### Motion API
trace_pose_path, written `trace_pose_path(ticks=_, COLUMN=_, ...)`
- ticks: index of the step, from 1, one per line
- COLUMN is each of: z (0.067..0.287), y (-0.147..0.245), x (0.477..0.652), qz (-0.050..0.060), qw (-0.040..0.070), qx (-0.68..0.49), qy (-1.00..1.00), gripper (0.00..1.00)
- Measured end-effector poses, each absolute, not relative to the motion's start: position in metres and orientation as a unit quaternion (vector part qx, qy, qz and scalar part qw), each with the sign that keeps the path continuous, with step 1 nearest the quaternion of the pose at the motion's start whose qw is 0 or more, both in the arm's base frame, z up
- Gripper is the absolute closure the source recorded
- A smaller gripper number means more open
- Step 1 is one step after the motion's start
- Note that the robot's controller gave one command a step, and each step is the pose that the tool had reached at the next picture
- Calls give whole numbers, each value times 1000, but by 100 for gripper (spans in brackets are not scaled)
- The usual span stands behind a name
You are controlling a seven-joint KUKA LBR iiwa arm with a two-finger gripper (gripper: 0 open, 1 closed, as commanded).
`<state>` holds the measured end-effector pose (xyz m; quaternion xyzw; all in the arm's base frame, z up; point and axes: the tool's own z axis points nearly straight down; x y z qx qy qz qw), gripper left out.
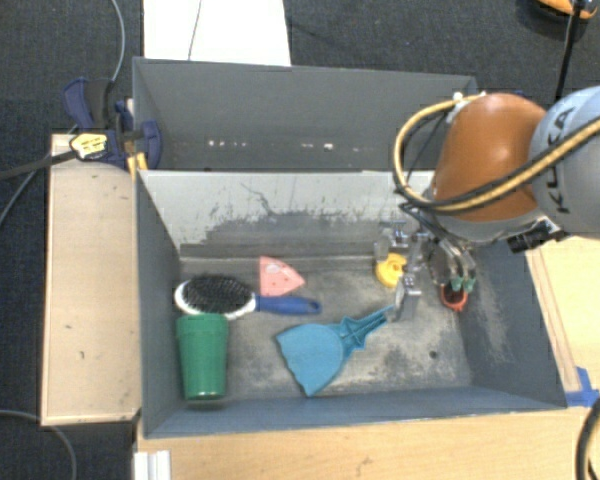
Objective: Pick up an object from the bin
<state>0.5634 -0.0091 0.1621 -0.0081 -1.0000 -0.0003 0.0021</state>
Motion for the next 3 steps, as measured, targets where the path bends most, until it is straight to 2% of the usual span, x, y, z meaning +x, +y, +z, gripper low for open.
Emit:
trace_pose_path(ticks=1, z=163, y=-9, x=563, qz=0, qw=2, qx=-8, qy=-1000, gripper=0)
trace_pose_path(ticks=2, z=146, y=-21, x=568, qz=0, qw=-1, qx=0, qy=-1000, gripper=0)
trace_pose_path(ticks=3, z=83, y=-5, x=520, qz=-1, qw=-2, qx=-18, qy=-1000, gripper=0)
